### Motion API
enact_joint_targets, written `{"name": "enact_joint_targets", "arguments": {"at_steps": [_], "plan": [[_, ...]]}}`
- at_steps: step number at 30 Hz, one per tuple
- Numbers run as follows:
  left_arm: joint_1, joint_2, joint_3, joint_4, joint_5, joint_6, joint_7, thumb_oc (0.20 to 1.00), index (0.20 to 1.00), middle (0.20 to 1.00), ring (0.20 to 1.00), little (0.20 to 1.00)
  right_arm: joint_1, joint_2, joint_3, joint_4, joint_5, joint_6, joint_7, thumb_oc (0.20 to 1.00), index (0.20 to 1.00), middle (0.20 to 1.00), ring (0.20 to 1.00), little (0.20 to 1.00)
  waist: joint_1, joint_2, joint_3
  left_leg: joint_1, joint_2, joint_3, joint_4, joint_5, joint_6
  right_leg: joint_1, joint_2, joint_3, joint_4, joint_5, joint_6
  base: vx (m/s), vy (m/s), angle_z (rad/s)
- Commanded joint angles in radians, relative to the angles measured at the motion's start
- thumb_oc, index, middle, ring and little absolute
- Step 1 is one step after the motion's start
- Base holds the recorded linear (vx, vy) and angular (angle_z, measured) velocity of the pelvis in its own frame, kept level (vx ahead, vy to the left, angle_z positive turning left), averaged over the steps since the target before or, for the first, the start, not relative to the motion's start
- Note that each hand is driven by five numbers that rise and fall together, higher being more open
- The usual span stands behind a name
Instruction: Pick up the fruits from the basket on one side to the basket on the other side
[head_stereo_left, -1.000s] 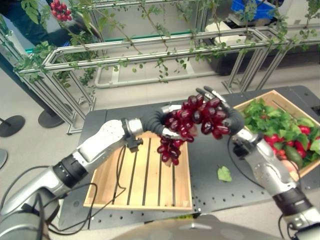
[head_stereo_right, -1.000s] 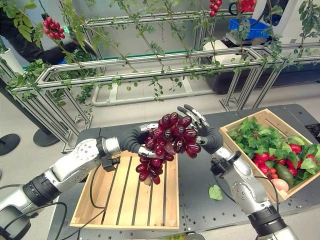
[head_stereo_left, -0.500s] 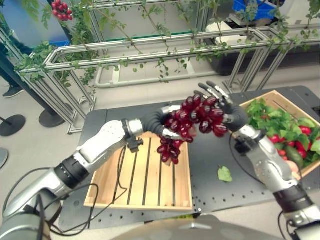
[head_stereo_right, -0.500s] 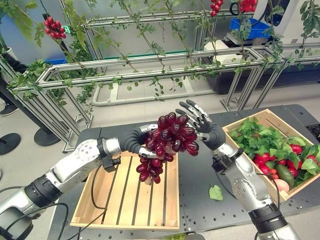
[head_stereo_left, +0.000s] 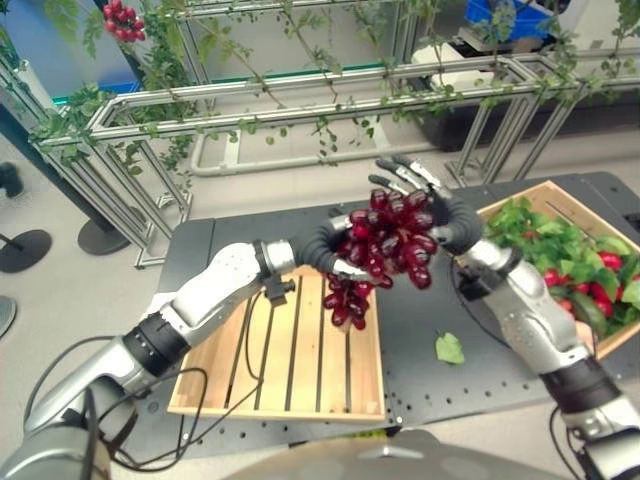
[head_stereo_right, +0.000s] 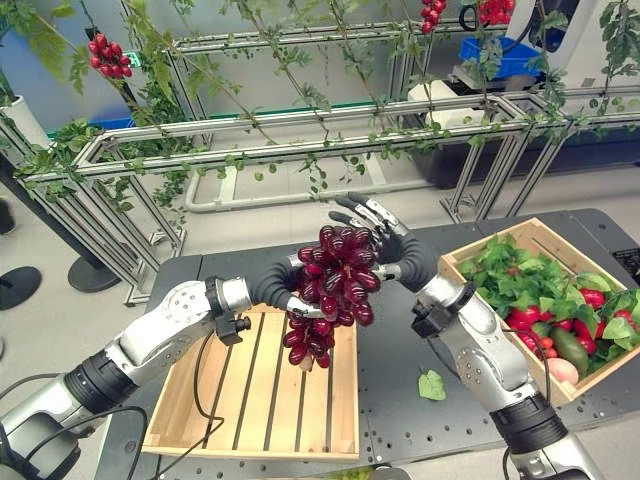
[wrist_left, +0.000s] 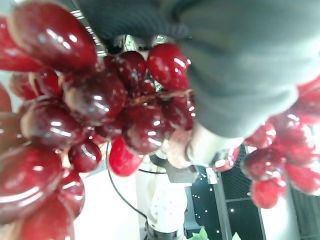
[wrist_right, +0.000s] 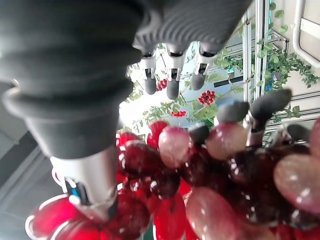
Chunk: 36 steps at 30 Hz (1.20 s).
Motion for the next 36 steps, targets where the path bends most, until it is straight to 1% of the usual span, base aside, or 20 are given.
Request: {"name": "enact_joint_targets", "arguments": {"at_steps": [1, 15, 20, 24, 25, 26, 27, 28, 29, 30, 31, 32, 33, 34, 35, 36], "plan": [[-0.134, -0.020, 0.008, 0.023, -0.009, -0.046, -0.010, 0.200, 0.200, 0.200, 0.200, 0.200, -0.106, 0.003, -0.006, -0.106, -0.028, -0.080, 0.015, 1.000, 1.000, 1.000, 1.000, 1.000, -0.001, -0.036, -0.007, 0.037, -0.058, -0.017, 0.018, -0.050, -0.008, 0.031, 0.008, -0.038, 0.069, -0.032, 0.099, 0.00, 0.000, 0.00], [-0.120, -0.017, 0.011, 0.011, -0.007, -0.041, -0.015, 0.200, 0.200, 0.200, 0.200, 0.200, -0.129, 0.036, 0.014, -0.154, -0.055, -0.091, 0.009, 1.000, 1.000, 1.000, 1.000, 1.000, 0.004, -0.032, -0.010, 0.038, -0.059, -0.024, 0.017, -0.048, -0.007, 0.037, 0.006, -0.043, 0.067, -0.031, 0.099, 0.00, 0.001, 0.00], [-0.124, -0.016, -0.001, 0.008, -0.005, -0.039, -0.025, 0.200, 0.200, 0.200, 0.200, 0.200, -0.151, 0.020, 0.049, -0.166, -0.071, -0.083, 0.019, 1.000, 1.000, 1.000, 1.000, 1.000, 0.006, -0.034, -0.013, 0.037, -0.061, -0.025, 0.017, -0.047, -0.008, 0.038, 0.007, -0.041, 0.059, -0.028, 0.098, 0.00, 0.000, 0.00], [-0.131, -0.005, -0.007, 0.000, -0.005, -0.036, -0.038, 0.200, 0.200, 0.200, 0.200, 0.200, -0.195, -0.055, 0.098, -0.180, -0.085, -0.052, 0.061, 1.000, 1.000, 1.000, 1.000, 1.000, 0.009, -0.039, -0.015, 0.036, -0.061, -0.025, 0.018, -0.044, -0.010, 0.042, 0.010, -0.036, 0.050, -0.026, 0.097, 0.00, 0.000, 0.00], [-0.131, -0.005, -0.006, 0.000, -0.005, -0.036, -0.038, 0.200, 0.200, 0.200, 0.200, 0.200, -0.196, -0.055, 0.098, -0.180, -0.085, -0.052, 0.061, 1.000, 1.000, 1.000, 1.000, 1.000, 0.009, -0.039, -0.015, 0.036, -0.061, -0.025, 0.018, -0.044, -0.010, 0.042, 0.010, -0.036, 0.050, -0.026, 0.097, 0.00, 0.000, 0.00], [-0.131, 0.001, -0.006, -0.001, -0.006, -0.030, -0.047, 0.200, 0.200, 0.200, 0.200, 0.200, -0.225, -0.102, 0.119, -0.190, -0.095, -0.036, 0.088, 1.000, 1.000, 1.000, 1.000, 1.000, 0.011, -0.041, -0.016, 0.036, -0.061, -0.027, 0.017, -0.043, -0.011, 0.043, 0.010, -0.035, 0.047, -0.025, 0.096, 0.00, 0.000, 0.00], [-0.134, 0.005, -0.008, -0.003, -0.007, -0.029, -0.050, 0.200, 0.200, 0.200, 0.200, 0.200, -0.235, -0.127, 0.122, -0.190, -0.099, -0.035, 0.092, 1.000, 1.000, 1.000, 1.000, 1.000, 0.010, -0.042, -0.016, 0.036, -0.061, -0.027, 0.017, -0.043, -0.012, 0.043, 0.010, -0.035, 0.045, -0.025, 0.096, -0.04, -0.016, 0.00], [-0.137, 0.020, -0.016, -0.012, -0.014, -0.025, -0.062, 0.200, 0.200, 0.200, 0.200, 0.200, -0.301, -0.224, 0.161, -0.205, -0.114, -0.025, 0.125, 1.000, 1.000, 1.000, 1.000, 1.000, 0.014, -0.049, -0.021, 0.034, -0.062, -0.029, 0.015, -0.040, -0.014, 0.045, 0.011, -0.033, 0.037, -0.021, 0.095, 0.00, 0.000, 0.00], [-0.138, 0.023, -0.019, -0.016, -0.020, -0.021, -0.063, 0.200, 0.200, 0.200, 0.200, 0.200, -0.326, -0.255, 0.175, -0.212, -0.106, -0.024, 0.132, 1.000, 1.000, 1.000, 1.000, 1.000, 0.015, -0.050, -0.022, 0.034, -0.062, -0.029, 0.014, -0.039, -0.016, 0.047, 0.012, -0.033, 0.032, -0.020, 0.095, 0.00, 0.000, 0.00], [-0.138, 0.022, -0.018, -0.016, -0.020, -0.021, -0.063, 0.200, 0.200, 0.200, 0.200, 0.200, -0.329, -0.256, 0.177, -0.211, -0.105, -0.024, 0.132, 1.000, 1.000, 1.000, 1.000, 1.000, 0.014, -0.049, -0.021, 0.034, -0.061, -0.029, 0.014, -0.039, -0.016, 0.047, 0.012, -0.033, 0.031, -0.019, 0.095, 0.00, 0.000, 0.00], [-0.141, 0.039, -0.031, -0.028, -0.029, -0.020, -0.068, 0.200, 0.200, 0.200, 0.200, 0.200, -0.361, -0.299, 0.192, -0.218, -0.108, -0.040, 0.126, 1.000, 1.000, 1.000, 1.000, 1.000, 0.016, -0.052, -0.024, 0.033, -0.061, -0.030, 0.012, -0.036, -0.018, 0.050, 0.014, -0.033, 0.023, -0.015, 0.095, 0.00, 0.000, 0.00], [-0.141, 0.039, -0.030, -0.028, -0.029, -0.020, -0.068, 0.200, 0.200, 0.200, 0.200, 0.200, -0.362, -0.299, 0.192, -0.218, -0.108, -0.040, 0.126, 1.000, 1.000, 1.000, 1.000, 1.000, 0.016, -0.052, -0.024, 0.033, -0.061, -0.030, 0.012, -0.036, -0.018, 0.050, 0.014, -0.033, 0.023, -0.015, 0.095, 0.00, 0.000, 0.00], [-0.142, 0.044, -0.034, -0.031, -0.034, -0.017, -0.071, 0.200, 0.200, 0.200, 0.200, 0.200, -0.384, -0.324, 0.205, -0.225, -0.115, -0.045, 0.127, 1.000, 1.000, 1.000, 1.000, 1.000, 0.017, -0.055, -0.026, 0.031, -0.061, -0.030, 0.011, -0.034, -0.019, 0.051, 0.016, -0.031, 0.020, -0.014, 0.096, 0.00, 0.000, 0.00], [-0.144, 0.060, -0.036, -0.041, -0.035, -0.018, -0.078, 0.200, 0.200, 0.200, 0.200, 0.200, -0.449, -0.388, 0.222, -0.251, -0.171, -0.061, 0.129, 1.000, 1.000, 1.000, 1.000, 1.000, 0.020, -0.059, -0.030, 0.030, -0.062, -0.030, 0.011, -0.032, -0.021, 0.051, 0.015, -0.031, 0.020, -0.011, 0.096, 0.00, 0.000, 0.00], [-0.144, 0.068, -0.035, -0.045, -0.036, -0.014, -0.083, 0.200, 0.200, 0.200, 0.200, 0.200, -0.482, -0.416, 0.232, -0.263, -0.201, -0.070, 0.129, 1.000, 1.000, 1.000, 1.000, 1.000, 0.021, -0.059, -0.030, 0.029, -0.062, -0.030, 0.010, -0.031, -0.022, 0.051, 0.015, -0.033, 0.019, -0.009, 0.096, 0.00, 0.000, 0.00], [-0.144, 0.067, -0.033, -0.045, -0.036, -0.014, -0.083, 0.200, 0.200, 0.200, 0.200, 0.200, -0.486, -0.416, 0.235, -0.262, -0.201, -0.071, 0.128, 1.000, 1.000, 1.000, 1.000, 1.000, 0.020, -0.058, -0.029, 0.029, -0.062, -0.030, 0.010, -0.031, -0.022, 0.051, 0.015, -0.033, 0.019, -0.009, 0.096, 0.00, 0.000, 0.00]]}}
